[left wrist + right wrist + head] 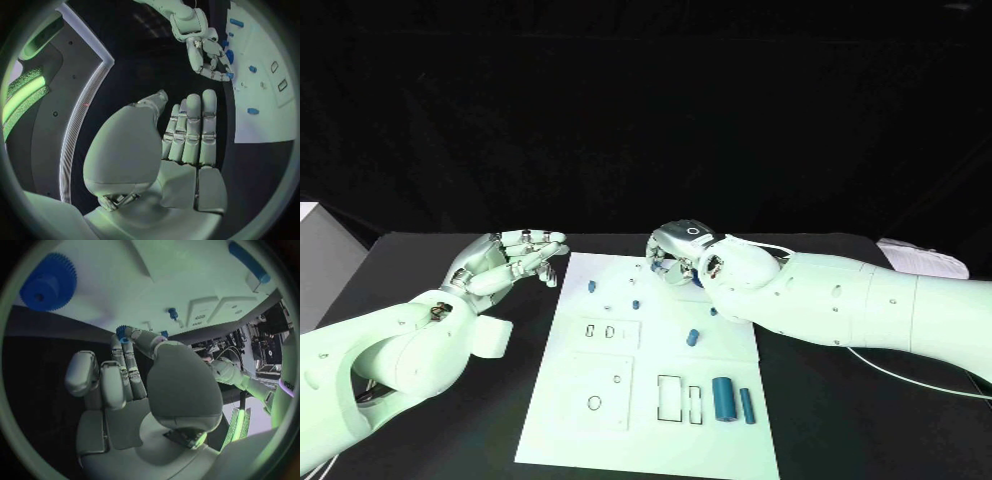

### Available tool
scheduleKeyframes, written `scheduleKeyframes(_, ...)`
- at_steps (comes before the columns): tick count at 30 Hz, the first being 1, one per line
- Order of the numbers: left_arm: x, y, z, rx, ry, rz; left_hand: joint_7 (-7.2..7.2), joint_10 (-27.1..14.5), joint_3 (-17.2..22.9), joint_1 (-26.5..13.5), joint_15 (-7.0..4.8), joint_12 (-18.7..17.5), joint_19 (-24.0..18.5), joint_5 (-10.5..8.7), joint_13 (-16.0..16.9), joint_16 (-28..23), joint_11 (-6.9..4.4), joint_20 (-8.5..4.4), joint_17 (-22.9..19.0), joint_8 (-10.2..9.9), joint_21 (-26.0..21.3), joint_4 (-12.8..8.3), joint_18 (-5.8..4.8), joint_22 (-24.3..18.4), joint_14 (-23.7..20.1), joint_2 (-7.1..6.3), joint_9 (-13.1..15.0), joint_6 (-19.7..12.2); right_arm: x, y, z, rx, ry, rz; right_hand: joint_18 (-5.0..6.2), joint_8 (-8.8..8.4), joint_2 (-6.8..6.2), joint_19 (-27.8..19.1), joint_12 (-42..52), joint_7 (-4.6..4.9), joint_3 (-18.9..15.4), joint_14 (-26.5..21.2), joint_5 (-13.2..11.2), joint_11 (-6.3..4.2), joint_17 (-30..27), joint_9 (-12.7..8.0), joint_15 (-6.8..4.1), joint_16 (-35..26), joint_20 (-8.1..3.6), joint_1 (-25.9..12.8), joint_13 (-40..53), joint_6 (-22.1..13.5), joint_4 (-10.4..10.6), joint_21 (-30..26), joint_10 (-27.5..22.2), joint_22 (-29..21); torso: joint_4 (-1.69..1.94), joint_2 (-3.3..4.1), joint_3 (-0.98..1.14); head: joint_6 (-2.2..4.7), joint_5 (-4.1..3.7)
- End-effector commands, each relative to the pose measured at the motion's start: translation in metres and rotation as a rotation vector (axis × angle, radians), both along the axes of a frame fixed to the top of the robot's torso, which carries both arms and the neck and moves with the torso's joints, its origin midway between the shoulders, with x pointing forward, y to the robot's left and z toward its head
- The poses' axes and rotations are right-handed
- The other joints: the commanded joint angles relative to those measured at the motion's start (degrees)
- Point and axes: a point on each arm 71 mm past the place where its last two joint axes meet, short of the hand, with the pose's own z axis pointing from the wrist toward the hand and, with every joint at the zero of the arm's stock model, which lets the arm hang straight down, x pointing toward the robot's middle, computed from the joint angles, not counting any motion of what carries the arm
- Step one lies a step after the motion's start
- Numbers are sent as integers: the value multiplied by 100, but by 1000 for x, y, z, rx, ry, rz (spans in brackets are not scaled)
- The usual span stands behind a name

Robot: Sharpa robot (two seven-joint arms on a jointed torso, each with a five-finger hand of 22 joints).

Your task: Assemble the parts on the task board

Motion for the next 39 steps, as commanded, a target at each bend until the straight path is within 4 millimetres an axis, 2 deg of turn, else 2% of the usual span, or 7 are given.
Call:
scheduleKeyframes(1, -1, -3, 2, -11, -9, -13, 1, -22, 18, 30, 13, -24, -46, -15, -5, 19, -1, -10, 8, -22, 18, -12, 75, 8, -25, -42, -4, -21, 2, 3, 4, 12, -46, -21, -66, 21, 65, 13, 26, 16, 21, 184, 26, -263, -3, 9, -51, 33, -5, 129, 105, -10, -25, 24, 283, 5, 15, 20, 1, -1, -3)
scheduleKeyframes(11, -1, -3, 3, -12, -9, -15, 1, -22, 18, 30, 13, -24, -46, -15, -5, 19, -1, -10, 8, -22, 18, -12, 75, 8, -25, -42, -4, -21, 3, 15, 6, 21, -60, -19, -69, 19, 53, 17, 16, 20, 24, 184, 22, -259, 1, 19, -48, 39, -5, 130, 106, -23, -35, 35, 279, 22, 64, 58, -18, -5, -40)
scheduleKeyframes(24, 0, -4, 3, -12, -9, -17, 3, -25, 25, 27, 15, -25, -57, -15, -5, 20, 2, -8, 7, -22, 32, -18, 75, 18, -29, -46, -2, -19, 5, 22, 6, 12, -52, -9, -73, 12, 45, 24, -2, 27, 28, 187, 15, -251, 13, 30, -43, 49, -2, 123, 104, -43, -38, 49, 262, 44, 112, 102, -27, -13, -57)
scheduleKeyframes(31, 0, -4, 3, -12, -9, -17, 3, -25, 25, 27, 15, -25, -57, -15, -5, 20, 2, -8, 7, -22, 32, -18, 75, 18, -29, -46, -2, -19, 7, 23, 4, -4, -37, -11, -71, 9, 40, 16, -12, 31, 29, 186, 9, -246, 11, 37, -39, 52, 0, 115, 102, -54, -37, 43, 253, 37, 89, 106, -25, -34, -33)
scheduleKeyframes(39, 0, -4, 3, -12, -9, -18, 3, -25, 25, 27, 15, -25, -57, -15, -5, 20, 2, -8, 7, -22, 32, -18, 75, 18, -29, -46, -2, -19, 8, 24, 2, -20, -22, -16, -69, 8, 38, 7, -20, 34, 27, 185, 0, -242, 7, 45, -34, 53, 4, 101, 102, -61, -30, 35, 247, 26, 94, 111, -29, -49, -29)
